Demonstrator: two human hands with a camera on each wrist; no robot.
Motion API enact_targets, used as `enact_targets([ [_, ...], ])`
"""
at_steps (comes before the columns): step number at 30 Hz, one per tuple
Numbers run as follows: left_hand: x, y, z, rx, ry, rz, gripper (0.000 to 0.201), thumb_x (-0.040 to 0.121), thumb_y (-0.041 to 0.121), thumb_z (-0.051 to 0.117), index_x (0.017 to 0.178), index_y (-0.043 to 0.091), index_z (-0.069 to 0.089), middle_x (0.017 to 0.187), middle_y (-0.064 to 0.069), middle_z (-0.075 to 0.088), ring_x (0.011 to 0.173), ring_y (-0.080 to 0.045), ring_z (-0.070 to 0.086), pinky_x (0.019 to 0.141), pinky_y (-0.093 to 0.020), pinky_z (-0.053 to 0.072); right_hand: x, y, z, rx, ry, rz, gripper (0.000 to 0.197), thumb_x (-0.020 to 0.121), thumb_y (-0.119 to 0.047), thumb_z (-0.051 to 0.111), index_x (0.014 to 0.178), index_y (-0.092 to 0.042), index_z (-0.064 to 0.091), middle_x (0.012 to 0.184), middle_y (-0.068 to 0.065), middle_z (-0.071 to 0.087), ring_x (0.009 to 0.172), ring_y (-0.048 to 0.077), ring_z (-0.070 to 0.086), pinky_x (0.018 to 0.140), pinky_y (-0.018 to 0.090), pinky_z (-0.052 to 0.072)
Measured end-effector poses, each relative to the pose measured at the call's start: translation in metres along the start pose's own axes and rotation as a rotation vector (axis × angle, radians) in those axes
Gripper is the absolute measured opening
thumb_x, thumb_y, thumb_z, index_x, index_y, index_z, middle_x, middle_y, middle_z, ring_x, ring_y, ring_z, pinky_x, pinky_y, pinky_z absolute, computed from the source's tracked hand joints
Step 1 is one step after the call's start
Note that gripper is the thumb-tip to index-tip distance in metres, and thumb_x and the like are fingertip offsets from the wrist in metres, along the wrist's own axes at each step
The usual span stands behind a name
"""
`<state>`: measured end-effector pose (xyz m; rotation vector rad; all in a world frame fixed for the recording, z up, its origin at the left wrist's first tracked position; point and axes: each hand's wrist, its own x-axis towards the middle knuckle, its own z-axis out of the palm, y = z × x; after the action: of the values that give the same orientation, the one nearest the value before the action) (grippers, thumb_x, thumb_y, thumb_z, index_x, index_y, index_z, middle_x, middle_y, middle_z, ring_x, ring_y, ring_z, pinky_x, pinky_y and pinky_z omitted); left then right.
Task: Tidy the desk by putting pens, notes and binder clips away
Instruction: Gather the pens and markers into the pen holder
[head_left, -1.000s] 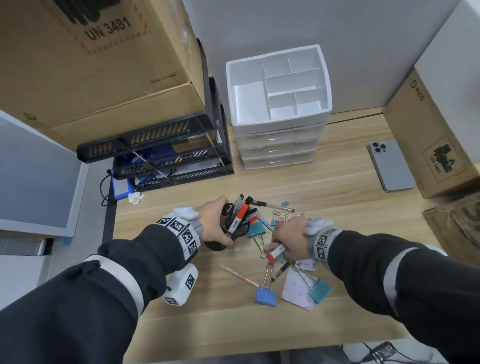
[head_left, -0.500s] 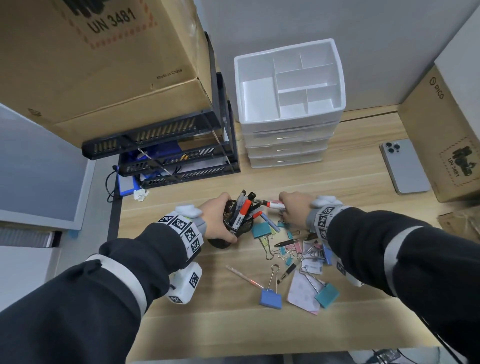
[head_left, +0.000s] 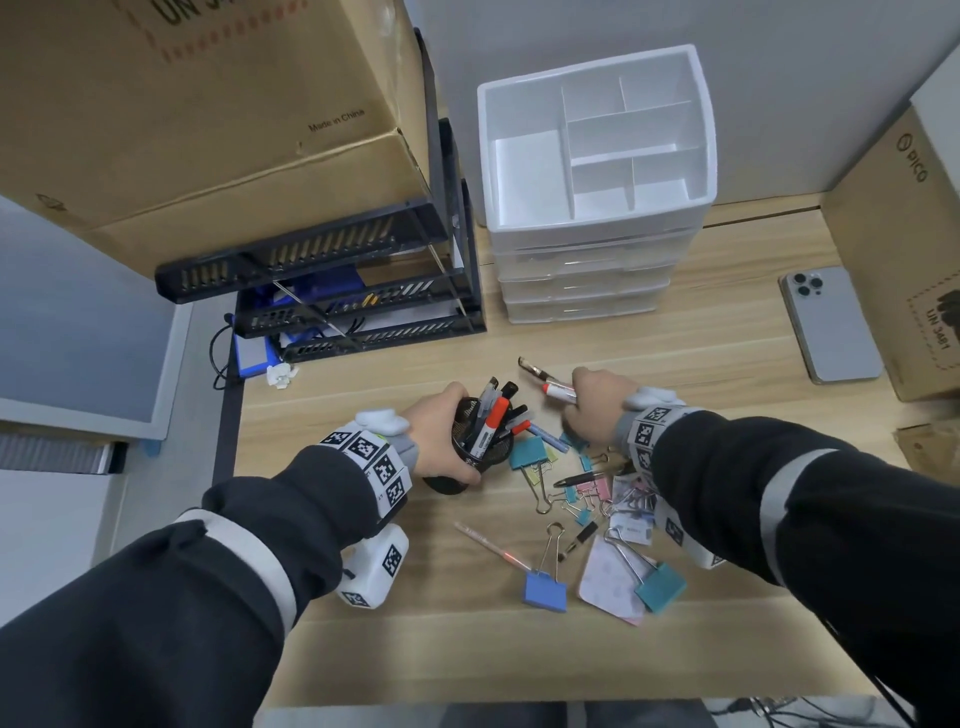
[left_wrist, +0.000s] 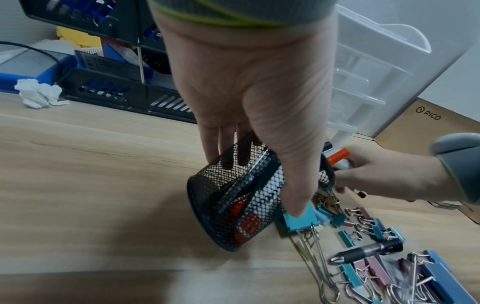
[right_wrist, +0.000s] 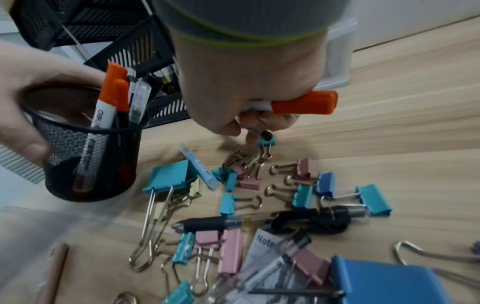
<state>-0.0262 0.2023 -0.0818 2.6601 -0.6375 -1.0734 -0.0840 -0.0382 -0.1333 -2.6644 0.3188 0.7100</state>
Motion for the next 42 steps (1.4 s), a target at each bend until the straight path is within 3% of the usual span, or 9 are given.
enact_targets([
  [4,0.003,0.001,-0.004,0.01,0.001,-0.011,0.087,0.044,0.048,0.091,0.11,0.024,0.04,0.094,0.006,0.063,0.083,-0.016,0.064,0.074,-0.04,0.058,-0.003,0.003,-0.014,0.258,0.045,0.009,0.027,0.095,-0.043,0.046,0.087,-0.02,0.057,0.078,0.001,0.065,0.067,0.022,0.062,0.064,0.033,0.051],
  [10,0.009,0.011,-0.01,0.062,-0.022,-0.042,0.087,0.046,0.047,0.093,0.111,0.02,0.041,0.095,0.003,0.063,0.084,-0.018,0.063,0.076,-0.039,0.057,-0.012,-0.023,-0.044,0.905,0.063,0.083,0.039,0.099,-0.034,0.049,0.068,-0.014,0.058,0.064,0.002,0.057,0.054,0.016,0.05,0.057,0.027,0.04],
  [17,0.013,0.024,-0.017,0.1,-0.026,-0.053,0.089,0.042,0.049,0.092,0.108,0.019,0.042,0.095,0.002,0.062,0.082,-0.019,0.063,0.073,-0.04,0.058,-0.019,-0.059,-0.069,1.186,0.115,0.008,0.037,0.099,-0.032,0.051,0.066,-0.017,0.058,0.058,-0.002,0.049,0.052,0.015,0.045,0.054,0.027,0.038],
  [21,0.013,0.03,-0.018,0.055,-0.008,-0.012,0.086,0.042,0.047,0.093,0.108,0.021,0.043,0.097,0.003,0.062,0.084,-0.018,0.063,0.074,-0.038,0.057,-0.025,-0.068,-0.06,1.163,0.096,-0.043,0.013,0.091,-0.02,0.064,0.082,-0.011,0.06,0.069,0.009,0.06,0.058,0.021,0.056,0.053,0.03,0.048],
  [24,0.011,0.033,-0.017,0.021,0.009,0.008,0.09,0.041,0.048,0.092,0.113,0.021,0.045,0.101,0.005,0.062,0.089,-0.018,0.063,0.078,-0.039,0.057,-0.033,-0.07,-0.049,1.055,0.068,-0.109,0.015,0.09,-0.02,0.068,0.08,-0.013,0.059,0.076,0.007,0.064,0.069,0.018,0.062,0.07,0.033,0.053],
  [31,0.004,0.03,-0.012,0.024,0.016,0.031,0.086,0.04,0.05,0.089,0.106,0.021,0.043,0.096,0.003,0.062,0.084,-0.018,0.062,0.072,-0.039,0.057,-0.036,-0.061,-0.034,1.01,0.022,-0.113,0.019,0.081,-0.026,0.08,0.097,-0.019,0.073,0.091,0.0,0.074,0.083,0.014,0.072,0.081,0.032,0.061],
  [37,0.0,0.03,-0.014,0.017,0.031,0.026,0.085,0.04,0.049,0.091,0.105,0.023,0.043,0.094,0.005,0.062,0.082,-0.016,0.063,0.072,-0.038,0.057,-0.036,-0.053,-0.046,1.146,0.16,-0.06,0.011,0.093,-0.026,0.068,0.101,-0.018,0.068,0.09,0.0,0.064,0.053,0.013,0.059,0.055,0.027,0.051],
  [40,-0.002,0.029,-0.015,0.027,0.038,0.023,0.086,0.042,0.048,0.093,0.106,0.022,0.042,0.093,0.004,0.062,0.082,-0.017,0.062,0.071,-0.036,0.056,-0.03,-0.035,-0.044,0.954,0.267,0.004,0.002,0.092,-0.02,0.062,0.09,-0.021,0.064,0.079,-0.004,0.062,0.062,0.018,0.063,0.066,0.036,0.057],
  [42,-0.003,0.027,-0.015,0.037,0.042,0.018,0.085,0.044,0.046,0.094,0.106,0.021,0.042,0.093,0.004,0.061,0.082,-0.018,0.062,0.069,-0.035,0.054,-0.029,-0.016,-0.039,0.747,0.197,0.017,0.01,0.088,-0.013,0.058,0.084,-0.021,0.063,0.076,-0.004,0.063,0.075,0.024,0.068,0.074,0.037,0.058],
])
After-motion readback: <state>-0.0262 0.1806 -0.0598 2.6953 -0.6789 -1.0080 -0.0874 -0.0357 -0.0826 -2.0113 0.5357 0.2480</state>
